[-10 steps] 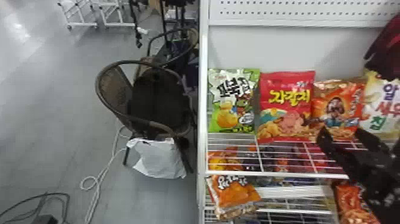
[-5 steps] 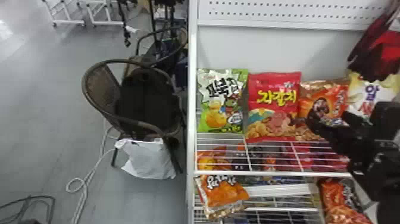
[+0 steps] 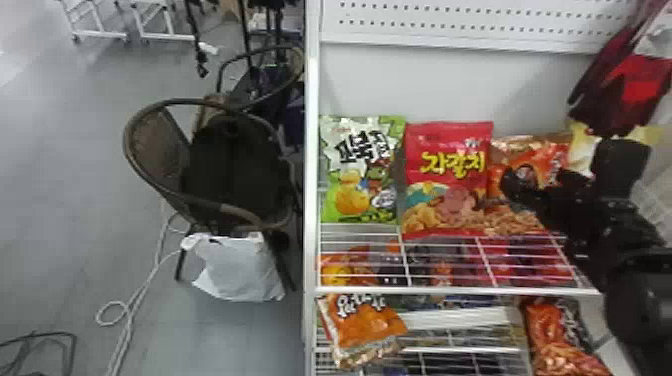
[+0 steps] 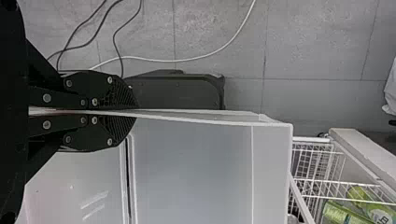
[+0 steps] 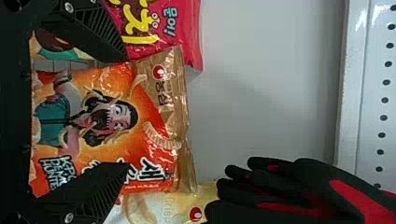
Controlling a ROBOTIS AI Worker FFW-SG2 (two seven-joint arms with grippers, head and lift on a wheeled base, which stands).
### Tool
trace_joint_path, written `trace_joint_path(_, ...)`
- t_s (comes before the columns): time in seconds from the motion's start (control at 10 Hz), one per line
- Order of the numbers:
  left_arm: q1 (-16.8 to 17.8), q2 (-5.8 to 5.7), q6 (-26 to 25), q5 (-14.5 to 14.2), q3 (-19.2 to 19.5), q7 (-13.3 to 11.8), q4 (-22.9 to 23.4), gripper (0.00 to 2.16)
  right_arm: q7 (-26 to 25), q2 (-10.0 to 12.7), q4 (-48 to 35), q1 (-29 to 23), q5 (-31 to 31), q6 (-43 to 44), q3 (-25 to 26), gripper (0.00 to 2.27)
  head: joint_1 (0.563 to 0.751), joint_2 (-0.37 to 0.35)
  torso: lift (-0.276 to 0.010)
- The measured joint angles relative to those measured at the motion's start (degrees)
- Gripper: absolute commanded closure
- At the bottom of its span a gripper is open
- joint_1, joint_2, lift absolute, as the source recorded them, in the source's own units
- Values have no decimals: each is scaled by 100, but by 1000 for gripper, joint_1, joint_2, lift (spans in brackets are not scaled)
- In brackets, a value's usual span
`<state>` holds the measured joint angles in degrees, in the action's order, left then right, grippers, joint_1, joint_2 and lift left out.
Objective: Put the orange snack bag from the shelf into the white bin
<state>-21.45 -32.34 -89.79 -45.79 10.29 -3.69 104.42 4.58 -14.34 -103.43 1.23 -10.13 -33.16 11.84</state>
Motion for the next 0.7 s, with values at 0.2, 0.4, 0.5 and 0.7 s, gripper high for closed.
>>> trace_joint_path(0.2,2,0,0,1,7,0,0,2135,-8,-56,311,280,89,-54,-132,90,695,-72,1)
trace_joint_path(0.4,9,0,0,8,0,0,0,2135,-10,-99,592,542,151,-109,-241,130,695,-71,1)
trace_joint_path(0.5,9,0,0,9,0,-2,0,2135,-10,-125,716,685,202,-192,-287,286,695,-72,1)
trace_joint_path(0.7,6,0,0,9,13,-17,0,2135,-10,-219,875,909,272,-516,-354,1821,695,-82,1)
